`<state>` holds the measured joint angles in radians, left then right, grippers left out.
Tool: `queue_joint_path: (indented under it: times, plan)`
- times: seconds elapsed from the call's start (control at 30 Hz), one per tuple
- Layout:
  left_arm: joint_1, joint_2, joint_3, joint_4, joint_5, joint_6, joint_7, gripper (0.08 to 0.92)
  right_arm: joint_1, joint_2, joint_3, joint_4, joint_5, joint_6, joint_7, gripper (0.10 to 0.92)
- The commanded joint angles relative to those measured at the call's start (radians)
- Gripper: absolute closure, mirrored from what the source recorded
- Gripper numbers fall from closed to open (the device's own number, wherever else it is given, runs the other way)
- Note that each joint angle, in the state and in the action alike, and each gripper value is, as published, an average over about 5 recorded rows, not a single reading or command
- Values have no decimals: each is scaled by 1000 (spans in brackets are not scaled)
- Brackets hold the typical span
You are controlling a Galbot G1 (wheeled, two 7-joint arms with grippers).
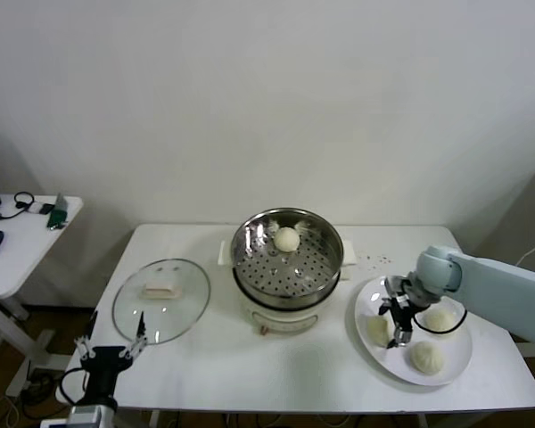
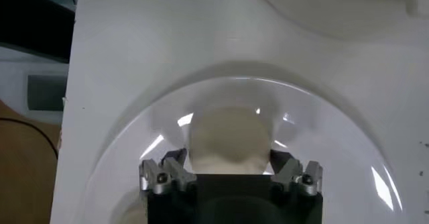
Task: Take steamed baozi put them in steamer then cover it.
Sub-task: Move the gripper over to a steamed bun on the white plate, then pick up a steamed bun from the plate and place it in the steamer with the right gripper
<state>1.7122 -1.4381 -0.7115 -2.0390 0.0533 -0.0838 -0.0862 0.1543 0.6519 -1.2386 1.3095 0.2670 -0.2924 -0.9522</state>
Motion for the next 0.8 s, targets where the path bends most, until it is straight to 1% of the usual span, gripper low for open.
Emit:
queue_joint_path:
  times: [0.03, 0.27, 0.4, 0.6, 0.8]
  plan:
    - [-1, 1, 0, -1, 0, -1, 0, 177, -13, 9, 14, -7, 4, -1, -3, 300]
    - [0, -3, 0, -2, 0, -3, 0, 177, 14, 2, 12, -4, 40, -3, -3, 328]
    - [1, -4, 0, -4, 0, -3, 0, 177, 83, -22, -16, 12, 99, -8, 0, 330]
    - [1, -4, 7, -9, 1, 0, 5, 177, 363, -60, -188, 27, 227, 4, -21, 330]
    - [-9, -9, 22, 0, 1, -2, 9, 177, 685, -30, -430, 45, 349, 27, -42, 330]
